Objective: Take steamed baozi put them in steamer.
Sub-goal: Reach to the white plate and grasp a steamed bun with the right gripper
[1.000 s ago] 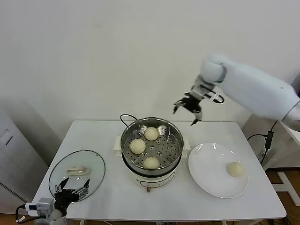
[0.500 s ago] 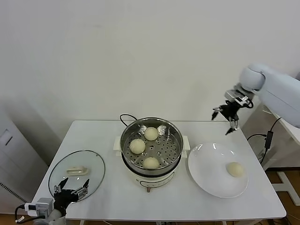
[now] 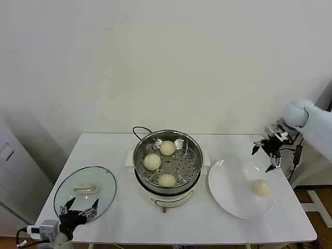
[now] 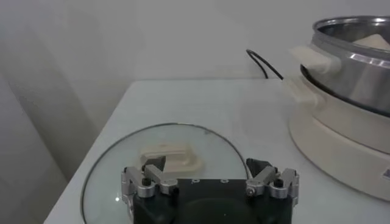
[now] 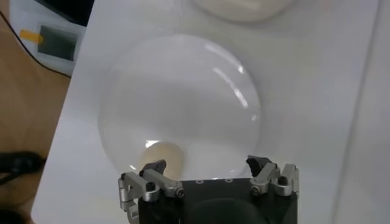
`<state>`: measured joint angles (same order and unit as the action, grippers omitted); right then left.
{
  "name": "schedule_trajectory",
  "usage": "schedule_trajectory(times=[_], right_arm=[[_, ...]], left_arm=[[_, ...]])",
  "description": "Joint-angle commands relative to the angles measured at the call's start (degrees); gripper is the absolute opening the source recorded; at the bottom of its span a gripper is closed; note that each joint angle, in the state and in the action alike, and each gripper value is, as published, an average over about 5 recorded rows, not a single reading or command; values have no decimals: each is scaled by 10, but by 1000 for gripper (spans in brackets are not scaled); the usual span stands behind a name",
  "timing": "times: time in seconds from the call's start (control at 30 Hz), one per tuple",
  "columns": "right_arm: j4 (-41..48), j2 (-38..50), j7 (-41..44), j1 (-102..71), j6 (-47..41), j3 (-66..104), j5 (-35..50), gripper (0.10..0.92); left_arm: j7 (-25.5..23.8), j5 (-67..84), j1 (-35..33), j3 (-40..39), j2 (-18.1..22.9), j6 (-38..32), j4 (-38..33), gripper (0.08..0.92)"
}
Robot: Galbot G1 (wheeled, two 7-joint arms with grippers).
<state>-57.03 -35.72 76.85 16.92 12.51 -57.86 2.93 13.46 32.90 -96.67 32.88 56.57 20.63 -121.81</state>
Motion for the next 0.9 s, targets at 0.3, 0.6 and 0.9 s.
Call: schedule_trajectory(times=[0.3,0.6,0.9], right_arm=[[7,14,-51,-171,-1,139,-97,823],[12,5,-65,-201,-6,160,-115,823],[19,-6,-82,-218,-7,177,-135,823]], left_arm=[[0,-3,-1,-2,2,1,0,823],[0,-6,-2,-4,3,1,-1,823],[0,-7,-2,-4,3,1,-1,823]])
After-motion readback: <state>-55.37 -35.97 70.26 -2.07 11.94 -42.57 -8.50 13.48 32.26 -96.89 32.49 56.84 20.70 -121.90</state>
